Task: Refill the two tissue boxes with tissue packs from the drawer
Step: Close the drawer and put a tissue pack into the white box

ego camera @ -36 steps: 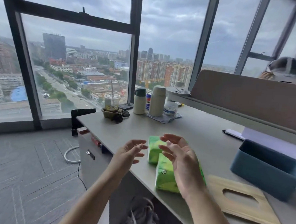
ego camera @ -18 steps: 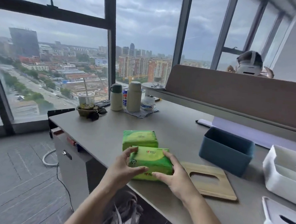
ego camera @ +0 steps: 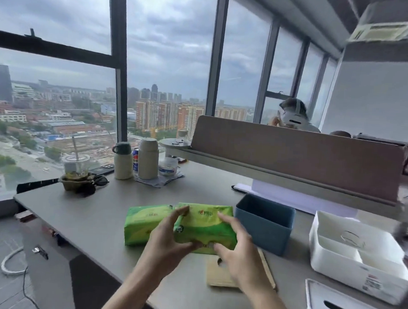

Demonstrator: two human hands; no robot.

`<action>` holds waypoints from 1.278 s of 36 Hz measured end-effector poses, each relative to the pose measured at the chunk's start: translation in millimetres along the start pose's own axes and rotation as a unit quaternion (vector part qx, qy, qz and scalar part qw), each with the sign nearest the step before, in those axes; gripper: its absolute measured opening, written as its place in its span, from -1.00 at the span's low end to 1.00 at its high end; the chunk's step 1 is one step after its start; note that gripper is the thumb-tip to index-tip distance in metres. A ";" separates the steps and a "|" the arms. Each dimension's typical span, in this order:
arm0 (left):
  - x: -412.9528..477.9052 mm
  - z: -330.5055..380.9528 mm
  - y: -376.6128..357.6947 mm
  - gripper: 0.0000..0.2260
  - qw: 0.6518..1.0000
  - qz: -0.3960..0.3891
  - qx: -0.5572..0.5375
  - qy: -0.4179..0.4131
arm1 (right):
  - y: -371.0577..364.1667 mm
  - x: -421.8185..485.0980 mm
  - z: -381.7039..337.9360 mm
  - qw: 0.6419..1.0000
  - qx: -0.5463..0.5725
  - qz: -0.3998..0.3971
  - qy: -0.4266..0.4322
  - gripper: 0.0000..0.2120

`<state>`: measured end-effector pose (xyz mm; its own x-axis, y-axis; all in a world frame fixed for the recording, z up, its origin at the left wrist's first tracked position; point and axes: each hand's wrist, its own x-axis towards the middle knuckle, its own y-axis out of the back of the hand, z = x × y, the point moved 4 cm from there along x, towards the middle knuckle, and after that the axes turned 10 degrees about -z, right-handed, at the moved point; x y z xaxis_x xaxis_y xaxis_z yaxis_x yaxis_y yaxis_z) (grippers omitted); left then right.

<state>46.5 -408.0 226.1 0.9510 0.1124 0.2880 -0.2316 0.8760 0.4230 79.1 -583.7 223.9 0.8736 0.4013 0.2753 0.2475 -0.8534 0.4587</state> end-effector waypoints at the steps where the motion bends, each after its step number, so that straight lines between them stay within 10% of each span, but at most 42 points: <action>1: 4.6 10.4 -7.1 -0.35 1.000 -0.006 -0.004 -0.014 | 12.5 -1.5 -0.9 1.000 -0.001 0.007 0.004 -0.44; 24: 111.2 160.7 -245.7 -0.51 0.960 -0.205 -0.106 -0.157 | 292.3 -58.0 65.2 0.972 -0.075 0.216 -0.056 -0.50; 46: 149.3 124.7 -331.7 -0.42 0.965 -0.246 -0.017 -0.095 | 320.0 -37.8 151.1 0.948 -0.189 0.223 -0.128 -0.46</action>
<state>239.8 -740.2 235.9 0.8886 -0.4057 0.2141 0.2472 0.8167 0.5215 188.6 -922.2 232.6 0.9410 -0.1073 0.3210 -0.2964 -0.7193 0.6283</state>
